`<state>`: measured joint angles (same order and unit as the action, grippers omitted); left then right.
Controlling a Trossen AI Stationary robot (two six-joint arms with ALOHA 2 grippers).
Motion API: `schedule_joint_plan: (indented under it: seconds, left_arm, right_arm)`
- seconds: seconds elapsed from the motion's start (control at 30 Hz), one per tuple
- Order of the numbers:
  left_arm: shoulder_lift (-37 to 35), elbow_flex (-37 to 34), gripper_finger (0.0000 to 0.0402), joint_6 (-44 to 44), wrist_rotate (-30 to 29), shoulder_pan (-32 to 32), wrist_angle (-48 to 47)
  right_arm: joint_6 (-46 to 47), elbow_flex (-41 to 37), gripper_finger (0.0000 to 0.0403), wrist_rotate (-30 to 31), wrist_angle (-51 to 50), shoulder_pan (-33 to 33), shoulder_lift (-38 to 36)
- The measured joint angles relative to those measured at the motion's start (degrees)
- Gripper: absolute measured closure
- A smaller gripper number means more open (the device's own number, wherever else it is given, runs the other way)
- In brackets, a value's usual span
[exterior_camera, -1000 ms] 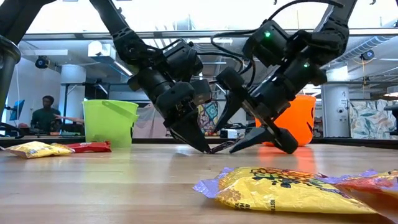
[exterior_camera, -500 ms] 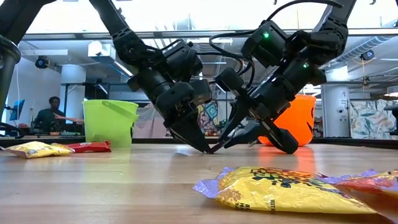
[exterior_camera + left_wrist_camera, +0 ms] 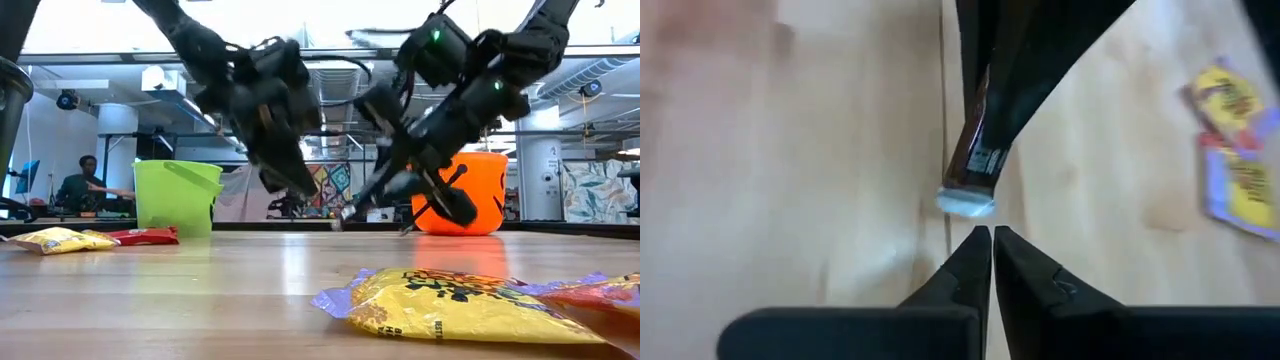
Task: Sort candy by brand, put in halloween buckets
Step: Put the brown candy into the green bucket
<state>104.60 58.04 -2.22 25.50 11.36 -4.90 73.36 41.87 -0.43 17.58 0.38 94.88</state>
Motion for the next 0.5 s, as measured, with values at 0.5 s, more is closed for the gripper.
schedule_joint_plan:
  seconds: [0.5]
  left_arm:
    - [-31.6,-5.1,0.0294,-10.6,9.3,8.0,-1.7]
  right_arm:
    - [-34.2,12.5,0.0384,10.9,-2.7,-0.4,-15.1]
